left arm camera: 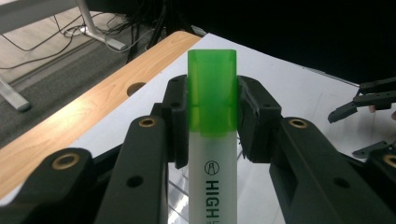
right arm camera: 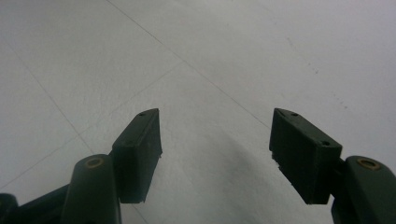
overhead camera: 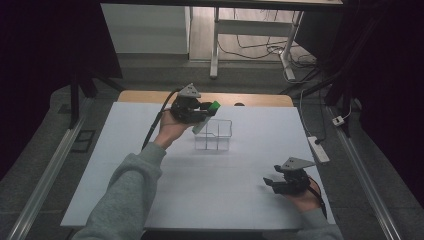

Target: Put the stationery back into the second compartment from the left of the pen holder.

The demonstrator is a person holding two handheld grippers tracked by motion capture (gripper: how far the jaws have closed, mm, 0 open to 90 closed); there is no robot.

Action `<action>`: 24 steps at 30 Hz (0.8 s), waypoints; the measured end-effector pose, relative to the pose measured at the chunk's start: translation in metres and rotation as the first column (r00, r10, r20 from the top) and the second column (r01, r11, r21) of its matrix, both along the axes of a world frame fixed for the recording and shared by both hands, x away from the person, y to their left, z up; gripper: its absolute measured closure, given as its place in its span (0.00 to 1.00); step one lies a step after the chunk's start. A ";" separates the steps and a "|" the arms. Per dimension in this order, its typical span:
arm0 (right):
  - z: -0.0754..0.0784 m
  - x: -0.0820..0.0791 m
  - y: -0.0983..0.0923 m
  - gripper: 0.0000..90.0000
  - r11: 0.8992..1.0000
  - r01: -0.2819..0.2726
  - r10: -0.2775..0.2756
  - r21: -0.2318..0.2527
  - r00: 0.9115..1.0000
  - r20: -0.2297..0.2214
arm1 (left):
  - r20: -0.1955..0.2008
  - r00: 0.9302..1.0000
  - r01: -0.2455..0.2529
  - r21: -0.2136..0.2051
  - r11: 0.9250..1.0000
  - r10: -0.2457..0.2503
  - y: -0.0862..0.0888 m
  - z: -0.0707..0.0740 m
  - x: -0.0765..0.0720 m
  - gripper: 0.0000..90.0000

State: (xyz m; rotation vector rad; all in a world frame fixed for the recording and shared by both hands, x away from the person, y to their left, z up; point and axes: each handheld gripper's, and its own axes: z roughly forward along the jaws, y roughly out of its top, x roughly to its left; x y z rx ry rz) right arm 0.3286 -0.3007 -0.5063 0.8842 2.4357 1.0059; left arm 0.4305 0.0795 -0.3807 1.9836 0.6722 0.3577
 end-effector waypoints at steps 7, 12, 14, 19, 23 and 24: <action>0.000 0.000 0.000 0.38 1.000 -0.002 0.002 -0.001 1.000 0.000 | 0.009 1.000 0.010 -0.006 1.000 -0.010 -0.008 0.000 0.006 0.73; 0.000 0.000 0.000 0.38 1.000 -0.002 0.002 -0.002 1.000 0.000 | 0.003 1.000 0.017 -0.019 1.000 -0.016 -0.013 -0.002 0.012 0.73; 0.000 0.000 0.000 0.38 1.000 -0.002 0.002 -0.002 1.000 -0.001 | -0.002 1.000 0.015 -0.028 0.999 -0.015 -0.015 -0.004 0.014 0.73; 0.000 0.000 0.000 0.38 1.000 -0.002 0.002 -0.003 1.000 0.002 | -0.007 1.000 0.019 -0.031 0.999 -0.019 -0.021 -0.007 0.020 0.73; 0.000 0.000 -0.001 0.38 1.000 -0.003 0.003 -0.003 1.000 0.001 | -0.003 1.000 0.019 -0.032 0.999 -0.019 -0.026 -0.008 0.025 0.73; -0.001 0.000 -0.001 0.38 1.000 -0.004 0.004 0.000 1.000 0.002 | 0.000 1.000 0.019 -0.033 0.999 -0.019 -0.028 -0.008 0.026 0.73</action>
